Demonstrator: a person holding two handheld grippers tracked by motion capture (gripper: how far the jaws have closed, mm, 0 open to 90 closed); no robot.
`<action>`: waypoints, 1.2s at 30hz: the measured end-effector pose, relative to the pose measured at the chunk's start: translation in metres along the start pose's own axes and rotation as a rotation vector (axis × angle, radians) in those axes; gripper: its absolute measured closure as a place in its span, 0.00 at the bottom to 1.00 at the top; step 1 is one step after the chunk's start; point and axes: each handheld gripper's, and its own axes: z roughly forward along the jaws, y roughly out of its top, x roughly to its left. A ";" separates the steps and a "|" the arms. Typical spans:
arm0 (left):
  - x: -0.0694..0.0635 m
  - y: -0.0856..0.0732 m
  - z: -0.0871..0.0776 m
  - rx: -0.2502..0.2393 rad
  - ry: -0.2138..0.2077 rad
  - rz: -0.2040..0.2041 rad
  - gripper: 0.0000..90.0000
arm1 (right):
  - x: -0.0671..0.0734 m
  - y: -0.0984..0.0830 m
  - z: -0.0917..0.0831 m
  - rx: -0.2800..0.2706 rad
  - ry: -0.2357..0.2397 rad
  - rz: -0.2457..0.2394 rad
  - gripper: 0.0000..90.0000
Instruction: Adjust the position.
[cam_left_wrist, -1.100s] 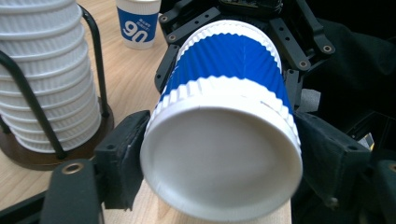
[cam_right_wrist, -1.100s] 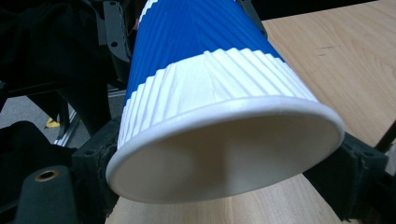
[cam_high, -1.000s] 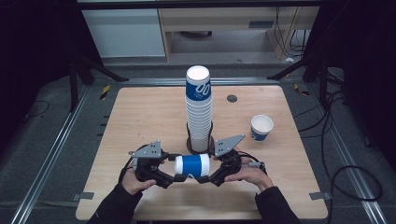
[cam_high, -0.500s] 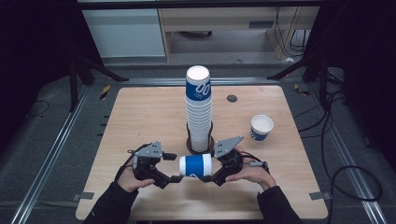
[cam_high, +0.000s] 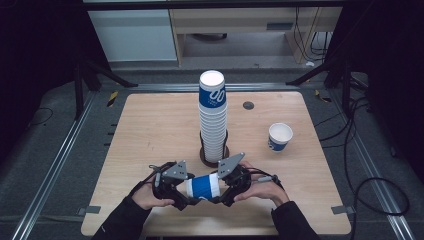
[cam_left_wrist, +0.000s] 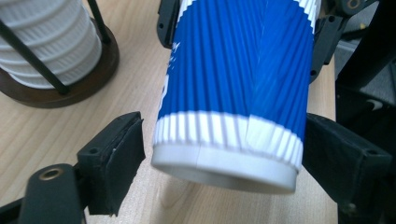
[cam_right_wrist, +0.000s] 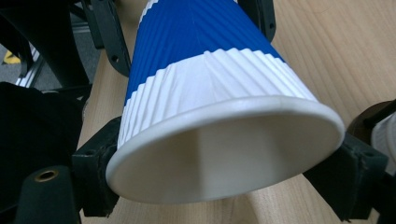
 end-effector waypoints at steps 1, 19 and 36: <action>0.000 0.000 0.001 0.006 -0.001 0.005 0.18 | 0.001 0.000 0.002 0.007 0.000 -0.002 0.17; -0.002 0.000 0.001 0.003 -0.014 0.014 0.29 | 0.001 0.002 0.001 0.002 0.000 -0.010 0.14; 0.014 -0.006 -0.034 -0.262 0.057 -0.098 0.29 | -0.015 0.001 -0.041 -0.296 -0.080 0.132 0.09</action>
